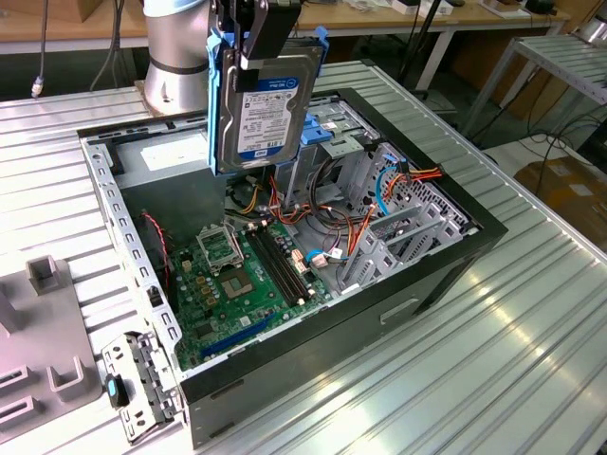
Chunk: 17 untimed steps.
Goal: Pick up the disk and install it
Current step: 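Insert the disk into the insertion slot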
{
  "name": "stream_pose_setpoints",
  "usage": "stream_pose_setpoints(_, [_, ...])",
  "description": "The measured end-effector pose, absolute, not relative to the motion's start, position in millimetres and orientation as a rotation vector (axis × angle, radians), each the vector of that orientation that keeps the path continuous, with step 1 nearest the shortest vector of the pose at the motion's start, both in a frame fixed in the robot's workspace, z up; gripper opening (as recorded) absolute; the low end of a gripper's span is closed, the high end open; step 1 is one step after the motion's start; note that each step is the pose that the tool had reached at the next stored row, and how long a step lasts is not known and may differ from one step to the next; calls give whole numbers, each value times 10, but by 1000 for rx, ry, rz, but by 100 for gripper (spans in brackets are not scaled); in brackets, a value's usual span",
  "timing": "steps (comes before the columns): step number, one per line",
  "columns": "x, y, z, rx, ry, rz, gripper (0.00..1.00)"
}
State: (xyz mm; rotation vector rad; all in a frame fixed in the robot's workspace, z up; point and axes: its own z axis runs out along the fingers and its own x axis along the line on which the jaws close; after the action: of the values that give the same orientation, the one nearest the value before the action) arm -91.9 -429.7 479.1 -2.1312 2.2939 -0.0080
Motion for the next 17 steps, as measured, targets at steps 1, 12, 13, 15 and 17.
stream_pose_setpoints(1, [-919,-4297,4791,-2131,2294,-8,37])
stream_pose_setpoints(12, [-919,-4330,4791,-2131,2294,-8,37])
stream_pose_setpoints(13, [-919,-4334,4791,-2131,2294,-8,37])
stream_pose_setpoints(15, [-919,-4339,4791,-2131,2294,-8,37])
stream_pose_setpoints(17, [-919,-4348,4791,-2131,2294,-8,37])
